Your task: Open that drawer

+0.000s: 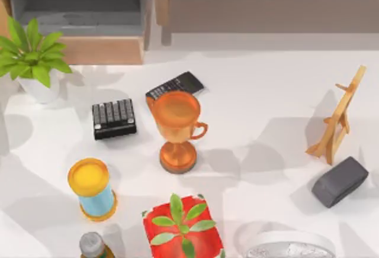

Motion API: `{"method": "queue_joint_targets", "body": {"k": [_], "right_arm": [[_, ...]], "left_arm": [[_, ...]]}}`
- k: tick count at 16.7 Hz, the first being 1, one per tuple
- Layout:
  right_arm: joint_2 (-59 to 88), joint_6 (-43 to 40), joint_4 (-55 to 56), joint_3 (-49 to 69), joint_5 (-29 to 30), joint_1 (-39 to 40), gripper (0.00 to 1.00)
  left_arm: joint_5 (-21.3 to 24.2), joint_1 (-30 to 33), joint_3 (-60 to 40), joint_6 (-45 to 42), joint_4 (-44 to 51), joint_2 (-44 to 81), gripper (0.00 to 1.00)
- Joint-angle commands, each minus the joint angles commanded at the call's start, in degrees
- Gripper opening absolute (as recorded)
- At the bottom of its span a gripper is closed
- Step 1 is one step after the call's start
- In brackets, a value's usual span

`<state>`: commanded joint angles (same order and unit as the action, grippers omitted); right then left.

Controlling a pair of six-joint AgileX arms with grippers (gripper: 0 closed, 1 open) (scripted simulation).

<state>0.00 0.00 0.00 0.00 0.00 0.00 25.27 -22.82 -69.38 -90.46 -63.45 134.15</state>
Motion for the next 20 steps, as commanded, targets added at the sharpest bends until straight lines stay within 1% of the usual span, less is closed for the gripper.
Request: {"method": "queue_joint_targets", "body": {"k": [3, 9, 16, 20], "right_arm": [[0.0, 0.0, 0.0, 0.0, 0.0, 0.0, 1.0], [0.0, 0.0, 0.0, 0.0, 0.0, 0.0, 1.0], [0.0, 0.0, 0.0, 0.0, 0.0, 0.0, 1.0], [0.0, 0.0, 0.0, 0.0, 0.0, 0.0, 1.0]], "left_arm": [[0.7, -1.0, 3.3, -0.1, -1.9, -1.7, 0.0], [3.6, -3.7, 14.5, -0.2, -7.7, -6.6, 0.0], [4.1, -4.3, 16.3, -0.3, -8.8, -7.3, 0.0], [6.5, -6.9, 23.0, -0.4, -12.4, -10.2, 0.0]]}}
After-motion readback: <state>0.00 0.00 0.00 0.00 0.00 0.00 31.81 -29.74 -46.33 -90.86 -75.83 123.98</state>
